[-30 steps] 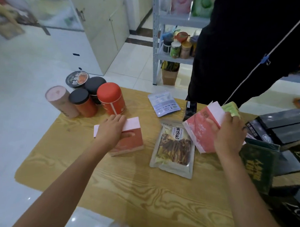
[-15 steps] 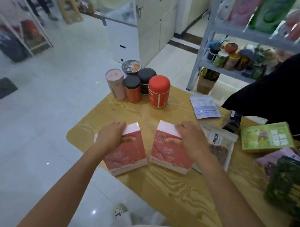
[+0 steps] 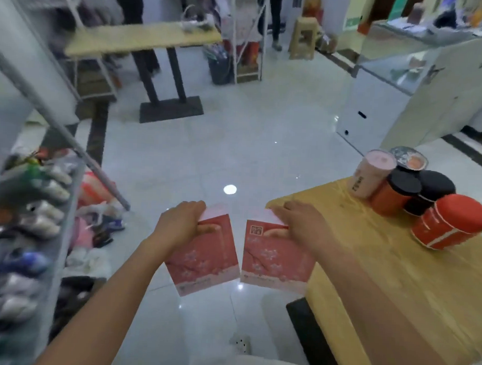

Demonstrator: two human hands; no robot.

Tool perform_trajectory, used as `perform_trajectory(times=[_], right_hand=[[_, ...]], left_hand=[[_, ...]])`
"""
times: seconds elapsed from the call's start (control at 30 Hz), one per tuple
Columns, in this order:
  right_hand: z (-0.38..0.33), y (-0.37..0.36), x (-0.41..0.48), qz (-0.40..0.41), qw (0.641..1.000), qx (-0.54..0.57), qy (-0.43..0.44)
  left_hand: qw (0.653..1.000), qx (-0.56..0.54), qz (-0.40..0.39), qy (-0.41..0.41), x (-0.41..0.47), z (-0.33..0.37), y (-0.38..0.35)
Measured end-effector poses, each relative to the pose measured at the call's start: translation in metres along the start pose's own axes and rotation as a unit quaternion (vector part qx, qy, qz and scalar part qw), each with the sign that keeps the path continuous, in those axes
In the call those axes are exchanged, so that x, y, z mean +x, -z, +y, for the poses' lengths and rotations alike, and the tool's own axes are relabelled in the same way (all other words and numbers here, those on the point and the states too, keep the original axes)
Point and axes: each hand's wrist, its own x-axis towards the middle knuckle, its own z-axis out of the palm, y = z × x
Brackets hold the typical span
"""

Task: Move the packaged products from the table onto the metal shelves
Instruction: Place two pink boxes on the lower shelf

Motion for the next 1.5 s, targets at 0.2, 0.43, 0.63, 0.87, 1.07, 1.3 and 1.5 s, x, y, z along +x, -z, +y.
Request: perform_trajectory(times=[0.2,0.43,0.63,0.87,1.07,1.3,1.5], right_hand=[[-0.112,-0.002,0.1,-0.014,0.979,-0.011,0.204],[-0.241,-0.002,0.178,-0.025,0.913,-0.048,0.405],[-0.315,-0.015,0.251,0.038,0.829,-0.013,0.558],[-0.385,-0.004,0.365,0.06,0.763,0.017,0.644],[-0.422,0.023,0.458,0.124,0.734,0.008,0.668],[-0.431,0.034,0.547,0.218,0.714,0.055,0.663],[-0.459,0.049,0.627,0.227,0.721,0.072,0.651]], left_hand=[[0.988,-0.01,0.023,0.151,-0.091,-0.105,0.021],[0.948,0.003,0.041,0.315,-0.179,-0.162,0.034],[0.908,0.04,0.035,0.415,-0.196,-0.211,0.046],[0.853,0.03,0.083,0.514,-0.165,-0.261,0.091],[0.816,0.075,0.135,0.557,-0.116,-0.313,0.127],[0.803,0.114,0.192,0.552,-0.056,-0.37,0.155],[0.792,0.154,0.255,0.532,-0.013,-0.435,0.188]])
